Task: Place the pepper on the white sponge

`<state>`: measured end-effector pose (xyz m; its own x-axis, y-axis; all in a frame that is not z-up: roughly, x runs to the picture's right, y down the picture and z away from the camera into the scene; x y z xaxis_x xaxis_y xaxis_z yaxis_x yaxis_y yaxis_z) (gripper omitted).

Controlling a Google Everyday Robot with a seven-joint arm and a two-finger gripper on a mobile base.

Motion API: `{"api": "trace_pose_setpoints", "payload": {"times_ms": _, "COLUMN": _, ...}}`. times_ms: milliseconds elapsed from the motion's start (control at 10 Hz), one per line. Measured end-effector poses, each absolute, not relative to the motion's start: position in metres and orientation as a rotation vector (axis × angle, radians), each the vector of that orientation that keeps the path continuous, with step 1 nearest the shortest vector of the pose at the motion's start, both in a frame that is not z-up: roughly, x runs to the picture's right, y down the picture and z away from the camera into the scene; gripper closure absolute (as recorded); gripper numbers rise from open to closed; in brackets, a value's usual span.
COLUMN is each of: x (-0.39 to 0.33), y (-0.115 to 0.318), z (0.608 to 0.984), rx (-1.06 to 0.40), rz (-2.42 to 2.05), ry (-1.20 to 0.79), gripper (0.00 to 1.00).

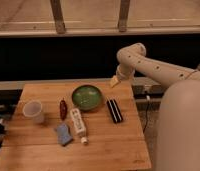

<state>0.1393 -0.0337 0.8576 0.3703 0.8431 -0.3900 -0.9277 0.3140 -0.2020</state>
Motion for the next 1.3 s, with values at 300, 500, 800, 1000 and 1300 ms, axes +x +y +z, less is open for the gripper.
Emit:
{"api": "trace_pose_setpoints", "payload": {"times_ms": 300, "x": 0.107, "y": -0.046, "z": 0.845, "rx": -0.455, "rz": 1.127, "ry": 0.154, "gripper": 0.2}}
{"api": "trace_pose_setpoints", "payload": {"times_ms": 500, "x": 0.058, "y": -0.059, "z": 0.837, "rx": -0.472, "rz": 1.076, "ry": 0.094, "gripper": 0.2}}
{"api": "trace_pose_setpoints", "payload": {"times_ms": 800, "x": -0.027, "y": -0.075, "z": 0.818, "rx": -0.494, "rz": 0.983, "ry": -0.004, "gripper": 0.2}}
{"api": "trace_pose_setpoints", "payload": {"times_ms": 1000, "x": -0.032, "y": -0.076, "z": 0.816, "rx": -0.49, "rz": 0.974, "ry": -0.01, "gripper": 0.2}}
{"api": "trace_pose_setpoints", "payload": {"times_ms": 1300, "x": -0.036, "y": -0.075, "z": 0.815, "rx": -0.496, "rz": 0.974, "ry": -0.015, "gripper": 0.2}}
